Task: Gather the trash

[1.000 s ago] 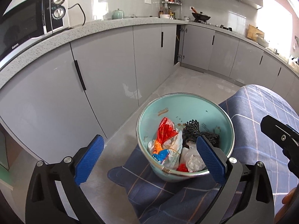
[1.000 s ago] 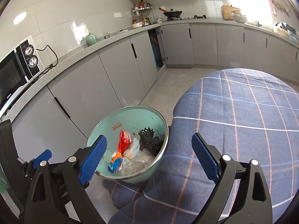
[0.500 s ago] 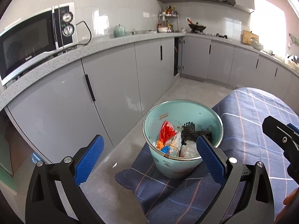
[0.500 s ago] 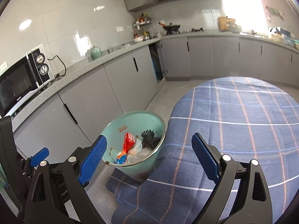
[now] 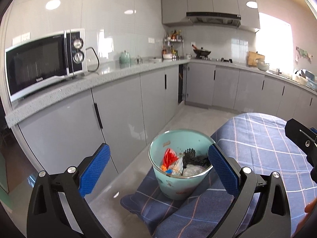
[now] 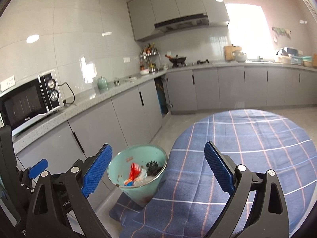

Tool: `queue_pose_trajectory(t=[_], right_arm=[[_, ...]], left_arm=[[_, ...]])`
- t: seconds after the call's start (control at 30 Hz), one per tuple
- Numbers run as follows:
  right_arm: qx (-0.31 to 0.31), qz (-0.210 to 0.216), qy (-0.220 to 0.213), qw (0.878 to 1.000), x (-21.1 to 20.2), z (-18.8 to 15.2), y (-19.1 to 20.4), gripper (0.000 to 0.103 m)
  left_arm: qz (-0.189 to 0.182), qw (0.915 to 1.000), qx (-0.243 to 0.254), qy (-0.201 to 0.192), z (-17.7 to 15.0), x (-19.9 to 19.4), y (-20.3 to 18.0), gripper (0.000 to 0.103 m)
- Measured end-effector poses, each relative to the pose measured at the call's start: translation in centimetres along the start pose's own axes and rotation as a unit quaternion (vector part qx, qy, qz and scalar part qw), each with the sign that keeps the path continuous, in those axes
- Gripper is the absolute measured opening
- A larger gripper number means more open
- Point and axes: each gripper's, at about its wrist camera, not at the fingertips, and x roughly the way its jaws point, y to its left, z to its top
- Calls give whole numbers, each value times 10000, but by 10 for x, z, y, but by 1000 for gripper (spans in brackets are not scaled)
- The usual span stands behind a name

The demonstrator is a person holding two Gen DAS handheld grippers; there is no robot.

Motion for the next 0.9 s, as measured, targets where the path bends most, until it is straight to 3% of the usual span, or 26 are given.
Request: queue_pose_trajectory(t=[0.33,0.9], right_arm=[[44,19,-372,9993,-28,10,1,94],[50,5,-457,9989,-41,10,7,95]], left_arm=[[-58,9995,17,-315,11,-30,-1,98],[35,9990,-15,-445,12,-44,6,98]])
